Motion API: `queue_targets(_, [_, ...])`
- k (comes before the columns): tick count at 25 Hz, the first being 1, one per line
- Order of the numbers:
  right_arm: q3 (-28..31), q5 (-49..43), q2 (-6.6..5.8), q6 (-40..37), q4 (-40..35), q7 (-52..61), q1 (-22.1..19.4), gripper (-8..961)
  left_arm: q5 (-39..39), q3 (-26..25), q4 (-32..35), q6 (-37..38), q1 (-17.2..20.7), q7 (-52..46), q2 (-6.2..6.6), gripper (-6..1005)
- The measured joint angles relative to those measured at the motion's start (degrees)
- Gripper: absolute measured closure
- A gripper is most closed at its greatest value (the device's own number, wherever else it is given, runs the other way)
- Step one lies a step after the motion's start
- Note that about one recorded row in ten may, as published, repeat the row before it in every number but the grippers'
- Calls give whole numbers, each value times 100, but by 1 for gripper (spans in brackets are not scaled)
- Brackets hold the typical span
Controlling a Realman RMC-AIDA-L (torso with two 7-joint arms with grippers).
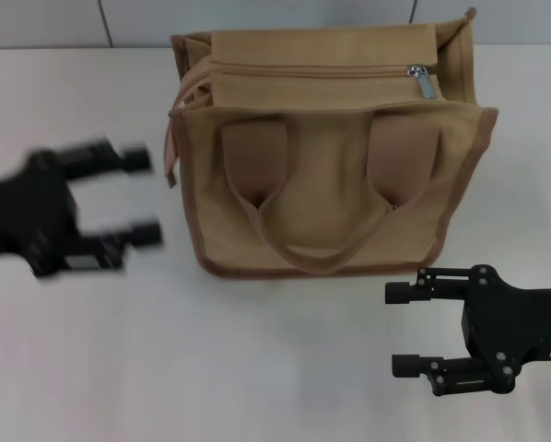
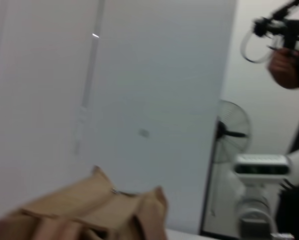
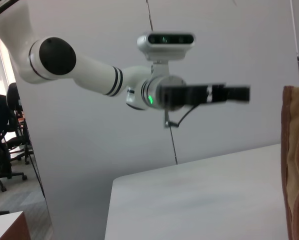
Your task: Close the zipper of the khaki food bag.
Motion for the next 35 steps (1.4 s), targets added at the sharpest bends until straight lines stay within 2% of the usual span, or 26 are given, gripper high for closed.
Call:
queue_targets(1, [-1, 1, 4, 0, 1, -3, 4, 223, 48, 90, -1, -23, 6, 48, -39, 179])
queue_targets(2, [-1, 7, 4, 7, 2, -3, 6, 223, 171, 268, -14, -78, 18, 163, -155, 172])
queue_targets(3, [-1, 7, 4, 7, 2, -3, 6, 223, 171, 268, -14, -78, 18, 163, -155, 172])
queue_targets(7, [-3, 11, 21, 86, 11, -38, 33, 223, 586, 351, -256, -282, 58, 672, -422, 174])
queue_targets(8, [-3, 11, 21, 86, 11, -38, 33, 223, 586, 351, -256, -282, 58, 672, -422, 175])
queue_targets(9, [-3, 11, 23, 90, 10, -42, 45, 223, 651, 357, -337, -369, 89, 799, -475, 175])
queue_targets(19, [6, 116, 35, 151, 48, -52, 84, 223, 793, 385, -552, -455, 109, 937, -475, 177])
queue_targets(27, [5, 138, 42, 154, 126, -62, 83, 223, 862, 396, -613, -468, 162, 1131, -554, 178])
queue_targets(35, [5, 140, 64, 161, 126, -65, 52, 223, 862, 407, -613, -477, 171, 1148, -565, 179])
